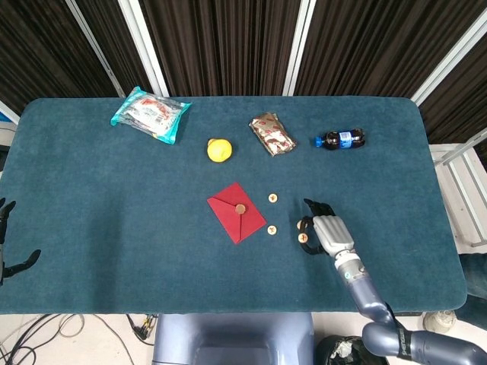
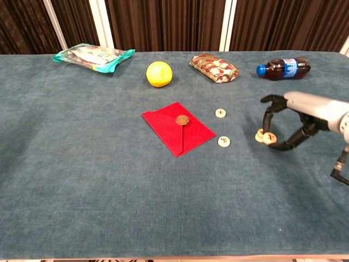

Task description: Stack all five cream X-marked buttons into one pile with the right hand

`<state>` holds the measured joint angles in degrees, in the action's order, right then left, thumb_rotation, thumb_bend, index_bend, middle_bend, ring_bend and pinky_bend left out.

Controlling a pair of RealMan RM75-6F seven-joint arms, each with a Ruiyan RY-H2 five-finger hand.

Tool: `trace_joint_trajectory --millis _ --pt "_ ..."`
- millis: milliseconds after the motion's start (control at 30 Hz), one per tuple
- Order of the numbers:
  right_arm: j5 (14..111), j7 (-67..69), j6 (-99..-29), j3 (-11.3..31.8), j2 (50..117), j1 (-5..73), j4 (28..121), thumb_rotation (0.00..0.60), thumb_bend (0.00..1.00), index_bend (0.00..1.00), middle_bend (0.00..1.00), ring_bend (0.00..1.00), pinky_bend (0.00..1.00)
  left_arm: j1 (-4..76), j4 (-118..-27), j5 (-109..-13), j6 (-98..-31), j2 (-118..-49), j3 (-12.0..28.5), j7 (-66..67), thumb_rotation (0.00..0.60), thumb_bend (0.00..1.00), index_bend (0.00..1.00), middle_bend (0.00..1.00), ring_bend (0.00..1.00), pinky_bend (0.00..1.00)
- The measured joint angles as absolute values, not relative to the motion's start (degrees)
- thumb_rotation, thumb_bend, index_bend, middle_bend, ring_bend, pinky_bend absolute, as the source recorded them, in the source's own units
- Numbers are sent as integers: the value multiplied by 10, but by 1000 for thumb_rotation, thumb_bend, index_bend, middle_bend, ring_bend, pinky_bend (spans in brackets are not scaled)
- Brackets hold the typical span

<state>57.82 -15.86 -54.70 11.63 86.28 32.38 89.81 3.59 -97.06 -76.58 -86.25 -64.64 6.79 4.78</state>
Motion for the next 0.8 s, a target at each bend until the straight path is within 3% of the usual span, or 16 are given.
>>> trace_joint_trajectory --millis 333,800 --pt "491 -215 -527 143 881 374 842 600 392 547 0 0 0 36 -971 -763 -861 -645 69 42 600 178 100 0 0 0" --pt "451 -214 -515 138 892 391 805 600 392 547 0 0 0 36 -971 -764 -861 -645 69 43 600 177 101 0 0 0"
